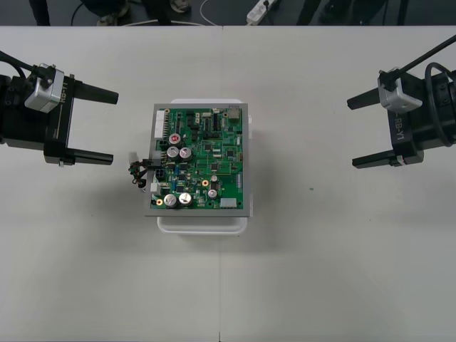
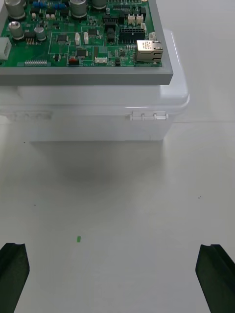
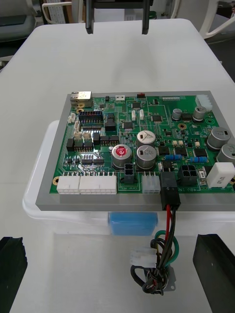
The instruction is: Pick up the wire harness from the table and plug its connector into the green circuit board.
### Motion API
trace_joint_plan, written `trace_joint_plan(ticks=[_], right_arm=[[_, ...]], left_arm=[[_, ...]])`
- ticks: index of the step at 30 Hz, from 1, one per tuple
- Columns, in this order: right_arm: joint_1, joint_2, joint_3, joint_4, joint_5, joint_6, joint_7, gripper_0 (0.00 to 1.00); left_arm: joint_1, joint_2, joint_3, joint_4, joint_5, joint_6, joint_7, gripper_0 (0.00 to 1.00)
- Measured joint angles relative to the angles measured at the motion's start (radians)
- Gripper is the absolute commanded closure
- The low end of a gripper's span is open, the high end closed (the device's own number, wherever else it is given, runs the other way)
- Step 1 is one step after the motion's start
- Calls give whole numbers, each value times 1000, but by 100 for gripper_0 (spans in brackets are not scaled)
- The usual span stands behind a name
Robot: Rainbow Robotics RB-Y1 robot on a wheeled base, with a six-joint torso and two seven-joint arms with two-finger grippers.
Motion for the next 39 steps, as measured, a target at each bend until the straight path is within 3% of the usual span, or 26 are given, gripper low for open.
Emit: trace_joint_plan(ticks=[39], right_arm=[[26, 0, 0, -60, 66, 0, 0, 0]], left_arm=[[0, 1, 0, -1, 0, 0, 0, 0]])
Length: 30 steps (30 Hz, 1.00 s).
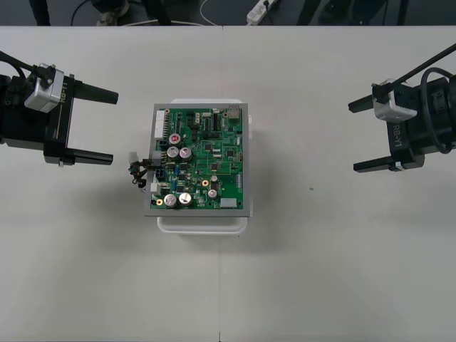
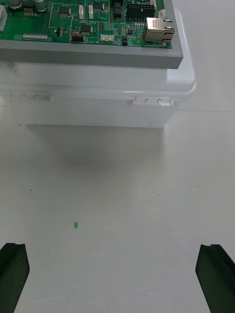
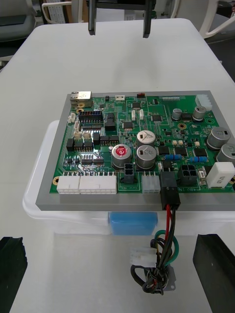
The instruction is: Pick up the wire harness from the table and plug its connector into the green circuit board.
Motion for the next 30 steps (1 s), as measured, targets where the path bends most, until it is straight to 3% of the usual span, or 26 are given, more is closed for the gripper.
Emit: trace_joint_plan(ticks=[30], right_arm=[[9, 0, 0, 0, -6, 0, 0, 0]], left_arm=[[0, 0, 0, 0, 0, 0, 0, 0]])
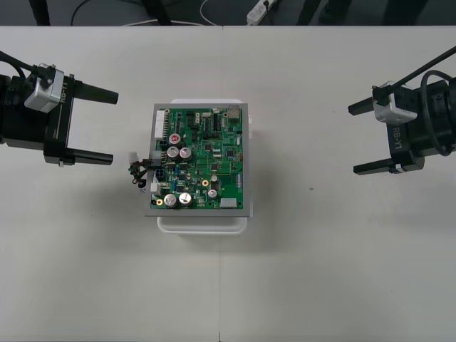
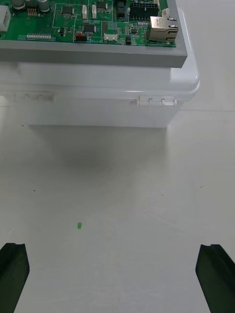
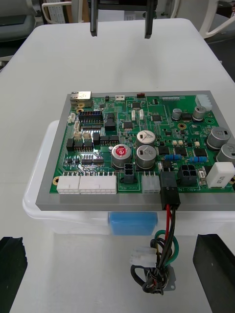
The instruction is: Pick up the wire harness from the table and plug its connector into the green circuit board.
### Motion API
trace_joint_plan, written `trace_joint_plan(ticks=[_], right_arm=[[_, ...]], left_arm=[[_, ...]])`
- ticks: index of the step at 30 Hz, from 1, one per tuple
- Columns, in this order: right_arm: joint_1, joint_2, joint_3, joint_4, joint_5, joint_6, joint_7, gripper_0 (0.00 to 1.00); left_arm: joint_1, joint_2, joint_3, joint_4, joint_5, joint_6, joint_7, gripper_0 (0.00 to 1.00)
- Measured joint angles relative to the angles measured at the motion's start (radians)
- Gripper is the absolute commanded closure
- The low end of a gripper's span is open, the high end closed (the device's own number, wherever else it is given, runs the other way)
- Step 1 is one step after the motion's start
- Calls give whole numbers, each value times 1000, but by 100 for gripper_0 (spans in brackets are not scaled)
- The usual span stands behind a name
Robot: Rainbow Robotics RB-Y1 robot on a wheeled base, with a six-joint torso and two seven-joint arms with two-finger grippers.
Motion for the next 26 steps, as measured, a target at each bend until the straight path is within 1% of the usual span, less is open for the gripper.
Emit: trace_joint_plan(ticks=[26], right_arm=[[0, 0, 0, 0, 0, 0, 0, 0]], left_arm=[[0, 0, 0, 0, 0, 0, 0, 0]])
